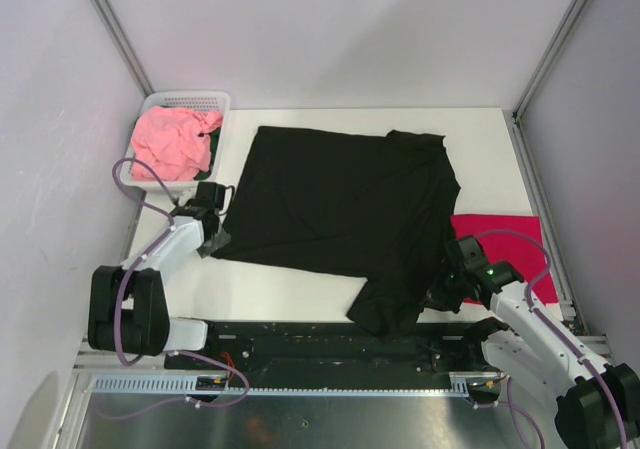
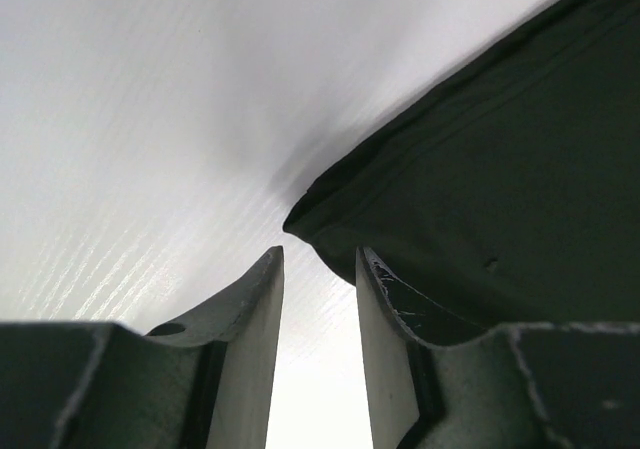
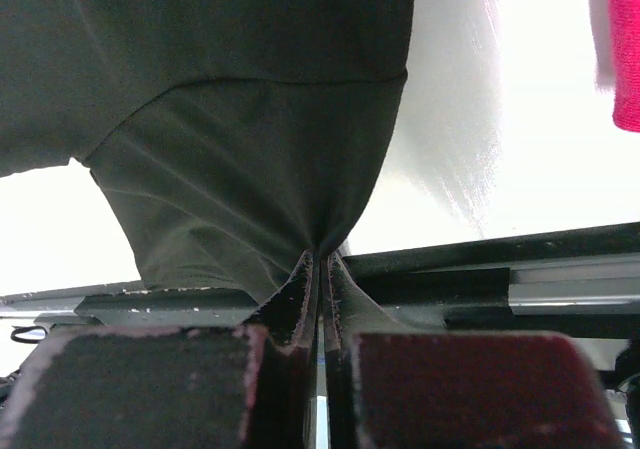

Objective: Fold and stack the t-shirts
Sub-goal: Grap the side of the flattened tshirt closest away from the robot with both arms

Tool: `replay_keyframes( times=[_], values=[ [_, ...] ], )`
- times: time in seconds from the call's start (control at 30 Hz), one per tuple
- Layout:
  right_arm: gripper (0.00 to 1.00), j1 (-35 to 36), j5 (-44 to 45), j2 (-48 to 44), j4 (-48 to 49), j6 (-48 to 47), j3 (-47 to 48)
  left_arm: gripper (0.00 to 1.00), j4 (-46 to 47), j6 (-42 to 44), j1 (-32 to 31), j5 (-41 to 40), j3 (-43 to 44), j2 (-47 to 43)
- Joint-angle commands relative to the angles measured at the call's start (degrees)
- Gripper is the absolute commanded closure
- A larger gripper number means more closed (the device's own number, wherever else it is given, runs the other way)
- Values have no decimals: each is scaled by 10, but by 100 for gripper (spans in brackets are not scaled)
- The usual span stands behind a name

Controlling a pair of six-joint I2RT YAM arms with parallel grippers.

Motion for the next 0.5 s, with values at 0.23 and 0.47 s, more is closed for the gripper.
replay_keyframes(
  times=[0.23, 0.47],
  values=[
    [100, -6, -20, -5, -1, -9, 12, 61, 32, -27, 20, 10, 8, 74],
    [100, -7, -23, -4, -6, -11, 30, 60, 44, -36, 21, 7, 6, 103]
  ],
)
